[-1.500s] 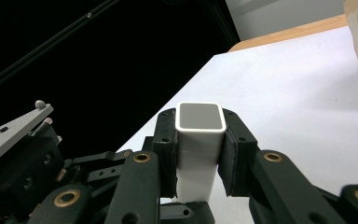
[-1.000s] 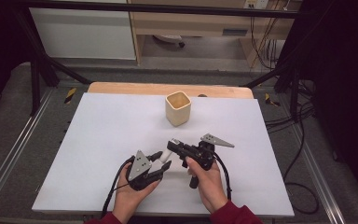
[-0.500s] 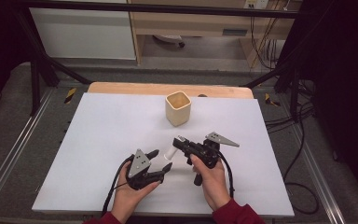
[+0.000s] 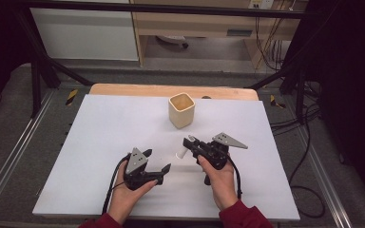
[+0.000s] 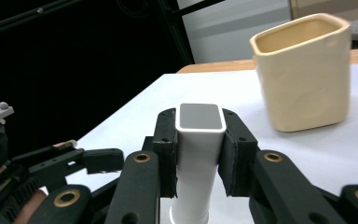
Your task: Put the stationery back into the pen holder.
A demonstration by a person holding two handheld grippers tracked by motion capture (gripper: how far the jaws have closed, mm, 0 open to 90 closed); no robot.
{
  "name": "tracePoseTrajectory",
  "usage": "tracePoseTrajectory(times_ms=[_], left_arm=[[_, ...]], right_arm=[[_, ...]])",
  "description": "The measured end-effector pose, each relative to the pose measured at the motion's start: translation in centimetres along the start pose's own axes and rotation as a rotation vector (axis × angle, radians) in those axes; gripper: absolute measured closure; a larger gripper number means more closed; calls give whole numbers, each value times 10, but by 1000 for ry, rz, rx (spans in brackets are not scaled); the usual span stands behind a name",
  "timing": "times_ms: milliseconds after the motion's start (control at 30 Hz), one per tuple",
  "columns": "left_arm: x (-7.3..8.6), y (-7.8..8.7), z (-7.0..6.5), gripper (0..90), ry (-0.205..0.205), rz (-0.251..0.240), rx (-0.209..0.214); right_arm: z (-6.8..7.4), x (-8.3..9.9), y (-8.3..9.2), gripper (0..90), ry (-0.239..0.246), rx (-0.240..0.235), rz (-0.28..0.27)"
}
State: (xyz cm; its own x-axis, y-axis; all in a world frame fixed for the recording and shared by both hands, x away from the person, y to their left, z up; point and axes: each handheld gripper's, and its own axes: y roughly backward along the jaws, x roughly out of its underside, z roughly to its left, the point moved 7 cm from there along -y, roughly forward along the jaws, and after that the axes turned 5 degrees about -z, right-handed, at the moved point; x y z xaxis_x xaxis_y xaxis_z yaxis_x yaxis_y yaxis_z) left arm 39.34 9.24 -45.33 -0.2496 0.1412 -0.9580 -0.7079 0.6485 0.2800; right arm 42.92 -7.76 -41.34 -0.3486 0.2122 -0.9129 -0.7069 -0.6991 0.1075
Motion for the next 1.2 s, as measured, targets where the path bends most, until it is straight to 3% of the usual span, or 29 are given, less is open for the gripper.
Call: tracePoseTrajectory(times_ms=[500, 700, 933, 1067, 1200], left_arm=[[-7, 23, 30, 82, 49, -12, -50], [-5, 39, 41, 82, 68, 5, -88], [1, 59, 46, 82, 97, 8, -96], [2, 60, 53, 80, 111, 3, -127], [4, 60, 56, 80, 113, 7, -137]], right_arm=[[-13, -5, 5, 709, 130, 77, 4], [-16, -8, 8, 709, 177, 99, 4], [-15, -11, 9, 709, 251, 126, 10], [-14, -13, 6, 709, 290, 136, 19], [-17, -16, 0, 709, 291, 138, 32]])
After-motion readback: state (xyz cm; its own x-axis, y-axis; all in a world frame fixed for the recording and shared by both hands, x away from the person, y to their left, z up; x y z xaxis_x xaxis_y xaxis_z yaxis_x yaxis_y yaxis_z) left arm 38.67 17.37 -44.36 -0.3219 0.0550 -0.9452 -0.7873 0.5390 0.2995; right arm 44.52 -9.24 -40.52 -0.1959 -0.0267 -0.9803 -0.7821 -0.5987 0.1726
